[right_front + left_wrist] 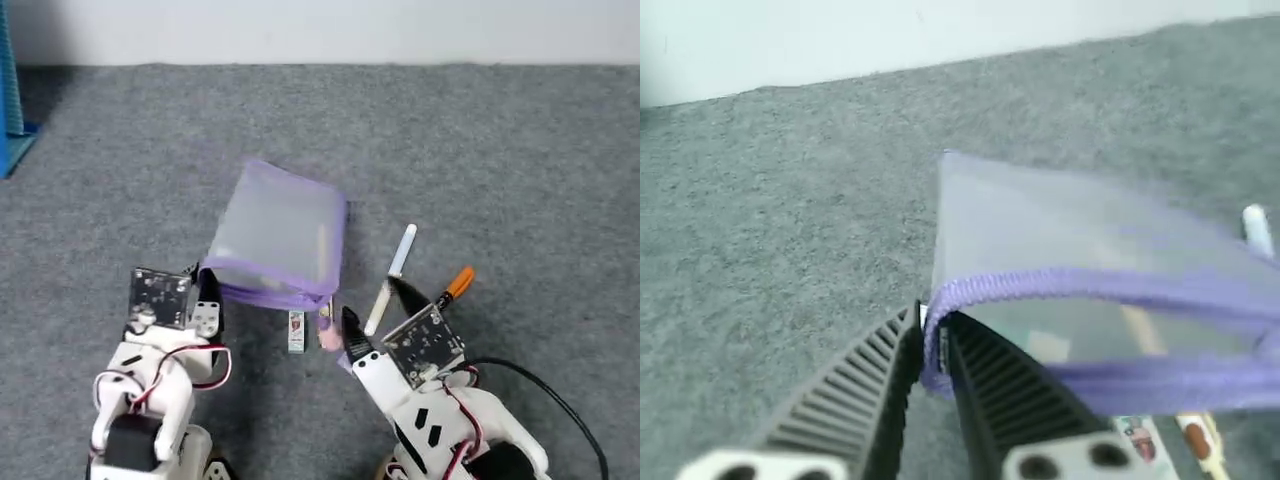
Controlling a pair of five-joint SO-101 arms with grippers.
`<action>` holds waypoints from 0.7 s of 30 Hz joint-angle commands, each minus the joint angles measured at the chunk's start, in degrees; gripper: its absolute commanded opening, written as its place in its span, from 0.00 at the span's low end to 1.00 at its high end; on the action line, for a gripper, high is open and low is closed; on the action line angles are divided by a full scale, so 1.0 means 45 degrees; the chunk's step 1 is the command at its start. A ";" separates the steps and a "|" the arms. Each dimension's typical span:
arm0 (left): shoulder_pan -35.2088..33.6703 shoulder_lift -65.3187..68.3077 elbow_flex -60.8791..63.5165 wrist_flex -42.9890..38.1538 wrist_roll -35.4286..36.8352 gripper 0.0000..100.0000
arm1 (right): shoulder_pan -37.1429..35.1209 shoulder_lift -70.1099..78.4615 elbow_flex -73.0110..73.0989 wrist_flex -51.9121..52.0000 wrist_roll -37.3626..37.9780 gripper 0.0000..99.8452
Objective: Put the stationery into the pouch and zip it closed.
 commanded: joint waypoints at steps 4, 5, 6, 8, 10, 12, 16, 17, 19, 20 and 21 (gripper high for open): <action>-0.0020 -0.0156 -0.2198 0.0801 0.0293 0.01 | -0.0068 0.0049 -0.2325 0.1924 -0.0645 0.32; -0.0020 -0.0156 -0.2217 0.0742 0.0293 0.01 | -0.0068 0.0049 -0.2383 0.2178 -0.0645 0.32; -0.0020 -0.0156 -0.2295 0.0703 0.0293 0.01 | -0.0068 0.0049 -0.2403 0.2354 -0.0645 0.31; -0.0020 -0.0156 -0.2549 0.0664 0.0293 0.01 | -0.0049 0.0068 -0.2383 0.2647 -0.0645 0.29; -0.0020 -0.0137 -0.2823 0.0684 0.0293 0.01 | -0.0049 0.0322 -0.2383 0.2901 -0.0645 0.26; -0.0020 0.0039 -0.2960 0.0723 0.0293 0.01 | 0.0127 0.0967 -0.2383 0.2999 -0.0684 0.24; -0.0020 0.1563 -0.3585 0.0860 0.0293 0.01 | 0.1514 0.3390 -0.2462 0.2901 -0.1074 0.23; -0.0020 0.2090 -0.3917 0.0996 0.0293 0.01 | 0.1768 0.4112 -0.2559 0.2882 -0.1328 0.23; -0.0020 0.3126 -0.4796 0.1368 0.0332 0.01 | 0.2237 0.5460 -0.2891 0.2842 -0.1895 0.23; -0.0020 0.3634 -0.5284 0.1602 0.0488 0.01 | 0.2491 0.6066 -0.3087 0.2686 -0.2188 0.23; -0.0020 0.4122 -0.5773 0.1778 0.0664 0.01 | 0.2784 0.6632 -0.3223 0.2413 -0.2442 0.23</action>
